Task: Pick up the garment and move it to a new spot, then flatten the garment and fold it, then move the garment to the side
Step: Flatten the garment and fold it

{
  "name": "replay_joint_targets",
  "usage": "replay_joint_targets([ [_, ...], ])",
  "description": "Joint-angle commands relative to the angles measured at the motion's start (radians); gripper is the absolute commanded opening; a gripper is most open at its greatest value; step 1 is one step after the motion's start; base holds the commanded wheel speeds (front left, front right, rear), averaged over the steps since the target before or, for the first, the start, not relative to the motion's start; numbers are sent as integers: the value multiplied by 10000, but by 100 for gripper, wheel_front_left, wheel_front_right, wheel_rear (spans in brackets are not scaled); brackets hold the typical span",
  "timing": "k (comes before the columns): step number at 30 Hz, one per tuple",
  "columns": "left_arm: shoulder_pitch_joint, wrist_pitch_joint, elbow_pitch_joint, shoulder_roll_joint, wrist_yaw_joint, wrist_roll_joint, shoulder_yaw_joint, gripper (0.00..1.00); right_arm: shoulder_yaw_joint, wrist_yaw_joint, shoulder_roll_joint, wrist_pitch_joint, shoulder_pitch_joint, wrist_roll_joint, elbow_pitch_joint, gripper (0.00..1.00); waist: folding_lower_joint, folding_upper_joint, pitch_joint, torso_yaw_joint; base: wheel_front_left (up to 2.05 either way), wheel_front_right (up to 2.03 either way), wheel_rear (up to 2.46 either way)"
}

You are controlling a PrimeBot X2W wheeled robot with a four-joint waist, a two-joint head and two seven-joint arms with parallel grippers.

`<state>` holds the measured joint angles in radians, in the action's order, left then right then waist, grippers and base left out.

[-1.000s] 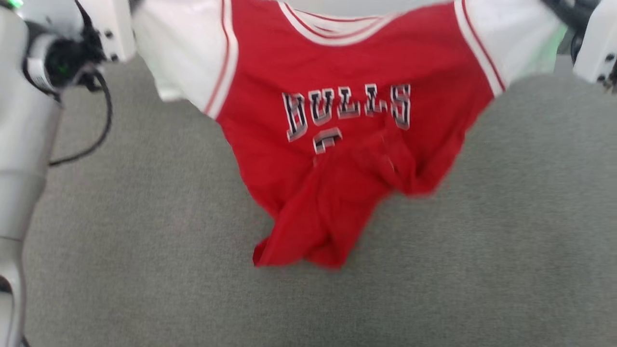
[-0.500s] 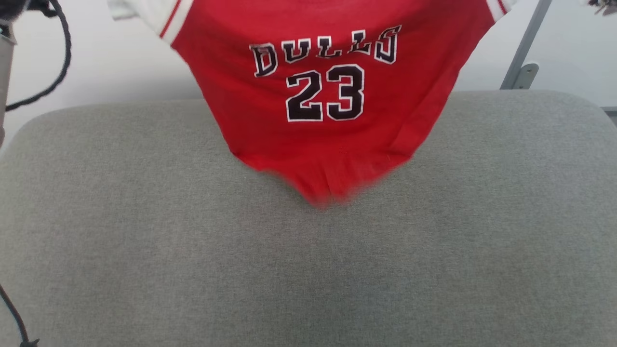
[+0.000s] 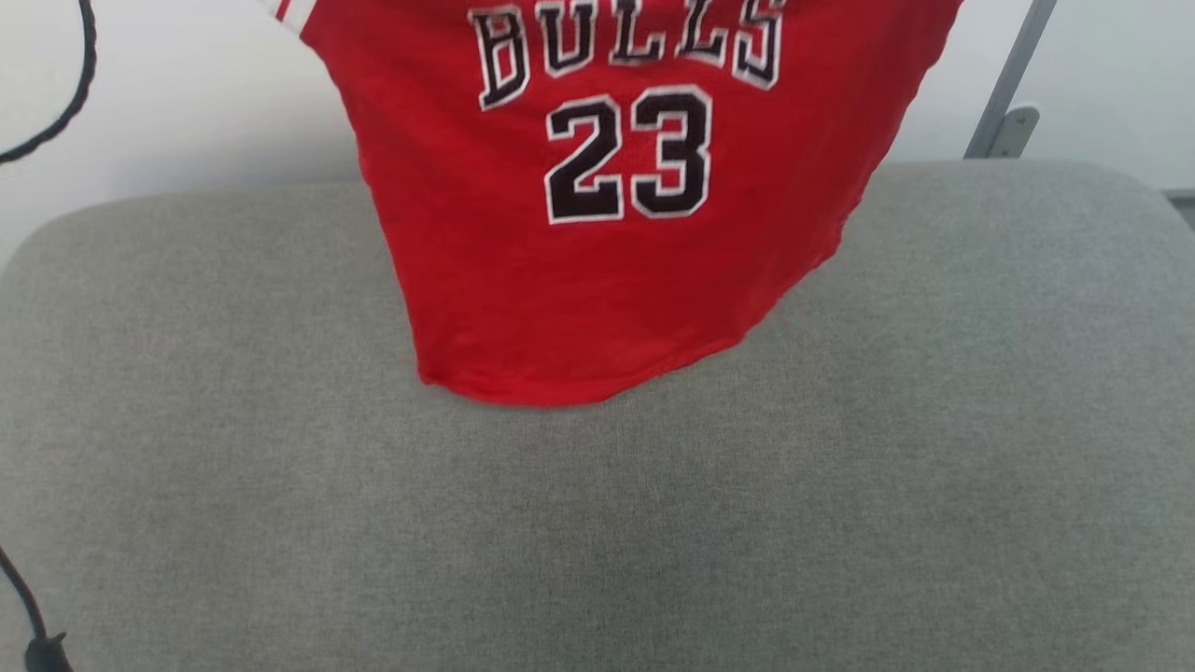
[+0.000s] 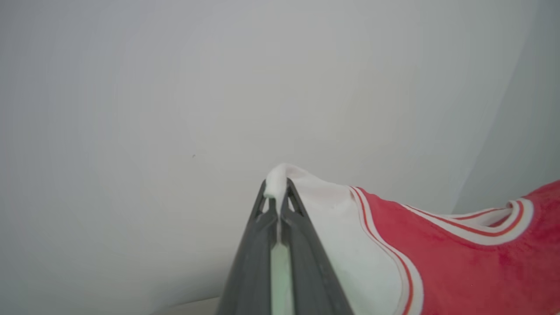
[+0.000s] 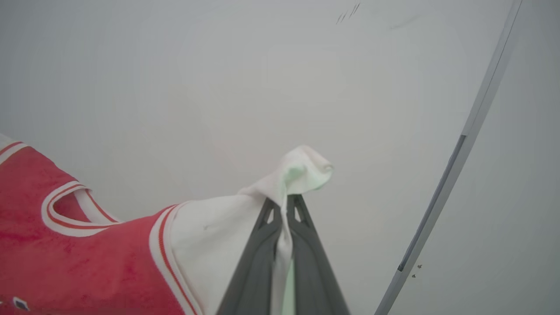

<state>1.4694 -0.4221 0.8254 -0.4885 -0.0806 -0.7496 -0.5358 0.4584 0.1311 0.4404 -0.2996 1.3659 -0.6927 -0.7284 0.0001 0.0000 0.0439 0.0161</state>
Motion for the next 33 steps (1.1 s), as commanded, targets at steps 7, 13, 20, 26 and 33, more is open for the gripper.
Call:
replay_joint_targets([
  [7,679,930,224,227,-38,234,12,0,-143,-7,-240,1154,903,829,-1092,0,-1,0,1197,48,0,0,0],
  [13,1611,2620,637,493,98,734,-39,0,21,-7,-619,2829,1906,1899,-2118,0,-1,0,2276,135,0,0,0],
  [20,2645,5563,977,811,69,1346,-37,0,-156,-7,-792,5265,3250,3657,-3378,0,-1,0,3272,306,0,0,0],
  [26,2515,6749,1369,953,-194,1477,0,0,-615,-7,-1115,5639,3292,4975,-3835,0,-1,0,3746,549,0,0,0],
  [33,1073,6878,2145,1121,-415,1422,-166,0,-750,-7,-1483,5643,2055,4752,-4348,0,-1,0,3803,683,0,0,0],
])
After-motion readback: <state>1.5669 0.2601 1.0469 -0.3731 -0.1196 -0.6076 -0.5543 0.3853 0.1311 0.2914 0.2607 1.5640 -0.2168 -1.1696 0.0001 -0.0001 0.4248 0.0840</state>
